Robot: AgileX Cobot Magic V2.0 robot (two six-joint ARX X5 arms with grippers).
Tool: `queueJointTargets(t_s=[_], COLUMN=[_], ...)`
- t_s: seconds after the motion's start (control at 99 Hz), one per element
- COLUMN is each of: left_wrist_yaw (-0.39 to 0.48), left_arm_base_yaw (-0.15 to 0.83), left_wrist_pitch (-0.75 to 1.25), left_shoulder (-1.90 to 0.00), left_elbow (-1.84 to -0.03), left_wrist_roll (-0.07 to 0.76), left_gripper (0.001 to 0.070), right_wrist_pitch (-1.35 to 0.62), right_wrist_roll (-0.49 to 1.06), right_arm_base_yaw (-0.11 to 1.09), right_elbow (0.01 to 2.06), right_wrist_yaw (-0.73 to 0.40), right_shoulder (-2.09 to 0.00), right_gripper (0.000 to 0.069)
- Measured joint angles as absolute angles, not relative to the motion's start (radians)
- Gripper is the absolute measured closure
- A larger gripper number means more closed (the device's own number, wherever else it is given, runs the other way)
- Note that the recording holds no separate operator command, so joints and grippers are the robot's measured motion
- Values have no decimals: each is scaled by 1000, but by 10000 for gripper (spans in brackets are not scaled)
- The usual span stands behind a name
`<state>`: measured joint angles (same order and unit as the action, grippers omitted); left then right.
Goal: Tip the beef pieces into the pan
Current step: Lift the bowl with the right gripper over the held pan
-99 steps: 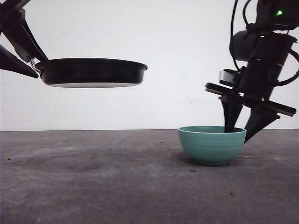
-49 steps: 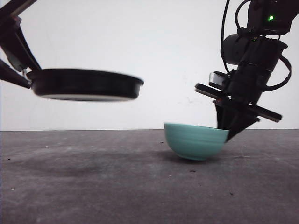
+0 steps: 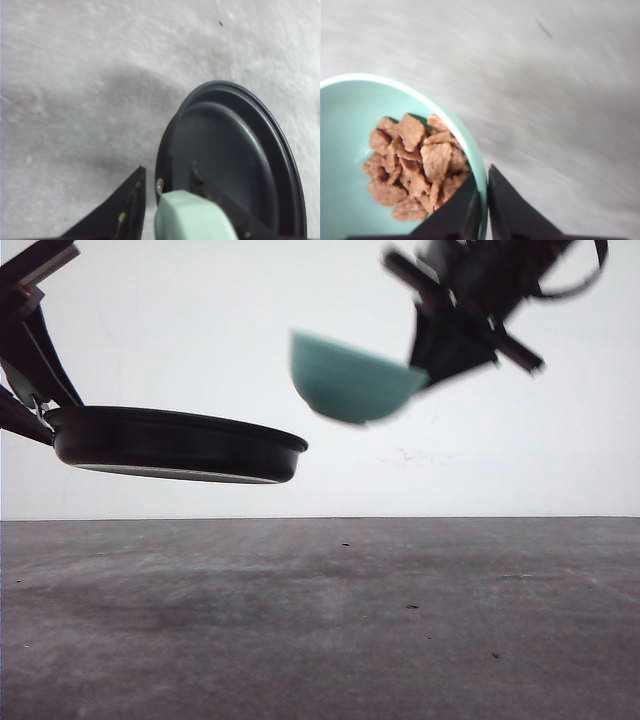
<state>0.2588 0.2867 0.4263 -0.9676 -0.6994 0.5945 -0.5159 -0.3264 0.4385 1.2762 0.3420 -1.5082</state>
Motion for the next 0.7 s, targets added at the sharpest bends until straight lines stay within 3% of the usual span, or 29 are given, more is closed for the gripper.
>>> queueJointTargets(t_s=[0.243, 0.576, 0.697], left_wrist_yaw=[282, 319, 340], left_arm_base_yaw=[311, 326, 332], left_wrist_pitch=[440, 434, 426], left_shoulder=[-968, -968, -968], left_elbow=[-699, -737, -757], left_wrist_roll=[600, 606, 606], left_gripper=[582, 582, 582], right_wrist_pitch=[-505, -442, -396], right_wrist_roll=[-322, -162, -99], right_arm_base_yaw=[649, 897, 931], right_elbow=[1277, 1277, 1277], right_wrist_yaw=[165, -369, -485], right_shoulder=[-1448, -1451, -1451], right_gripper=[680, 680, 680])
